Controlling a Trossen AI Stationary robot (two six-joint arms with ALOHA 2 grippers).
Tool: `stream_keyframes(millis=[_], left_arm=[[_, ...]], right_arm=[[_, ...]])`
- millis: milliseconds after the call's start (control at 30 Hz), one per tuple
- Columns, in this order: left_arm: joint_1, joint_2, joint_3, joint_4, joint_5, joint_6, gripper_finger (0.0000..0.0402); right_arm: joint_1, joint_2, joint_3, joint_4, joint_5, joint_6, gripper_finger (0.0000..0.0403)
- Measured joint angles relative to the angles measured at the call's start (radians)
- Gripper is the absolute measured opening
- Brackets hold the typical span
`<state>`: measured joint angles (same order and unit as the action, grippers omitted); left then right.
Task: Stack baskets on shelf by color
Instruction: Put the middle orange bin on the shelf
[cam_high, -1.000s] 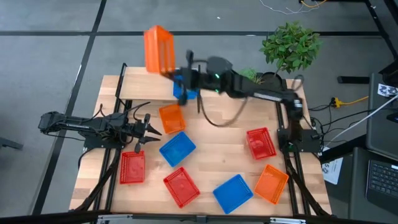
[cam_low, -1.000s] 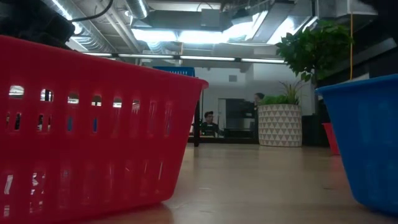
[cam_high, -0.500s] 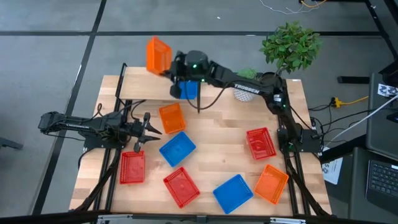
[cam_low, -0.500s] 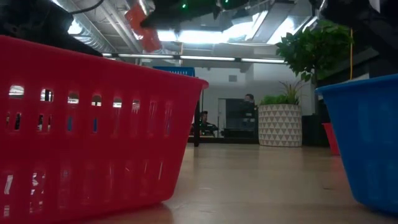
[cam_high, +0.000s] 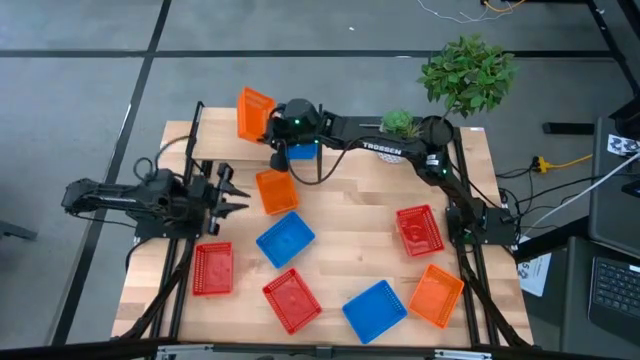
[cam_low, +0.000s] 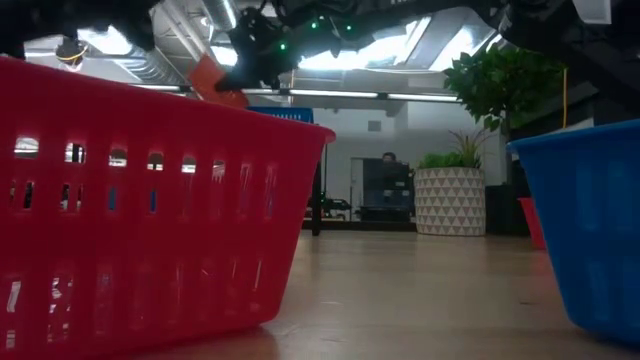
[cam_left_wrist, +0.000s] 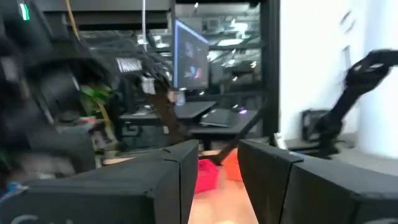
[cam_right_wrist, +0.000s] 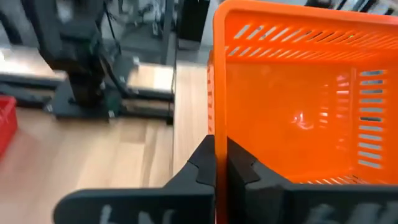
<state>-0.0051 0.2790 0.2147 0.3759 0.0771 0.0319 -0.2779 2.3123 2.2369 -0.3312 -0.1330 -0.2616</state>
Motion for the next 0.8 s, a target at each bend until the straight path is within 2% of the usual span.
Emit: stream_keyframes(millis=[200, 333, 467, 600, 800], left_arm=[[0.0, 0.002, 0.238, -0.412, -0.192, 0.074, 0.0106], [0.0, 0.002, 0.337, -0.575, -0.301, 0.068, 0.0106], [0.0, 0.002, 0.377, -0.62, -0.323, 0.056, 0.0106], [0.0, 0.002, 0.377, -0.637, -0.323, 0.055, 0.0106], [0.0, 0.002, 0.377, -0.668, -0.323, 0.03, 0.0106]], right_arm=[[0.017, 0.002, 0.032, -0.02, 0.06, -0.004, 0.0], [0.02, -0.002, 0.042, -0.064, 0.06, 0.012, 0.0], [0.021, 0.0, 0.042, -0.094, 0.068, 0.045, 0.0], [0.025, 0.0, 0.042, -0.111, 0.117, 0.071, 0.0], [0.033, 0.0, 0.042, -0.105, 0.126, 0.099, 0.0002]])
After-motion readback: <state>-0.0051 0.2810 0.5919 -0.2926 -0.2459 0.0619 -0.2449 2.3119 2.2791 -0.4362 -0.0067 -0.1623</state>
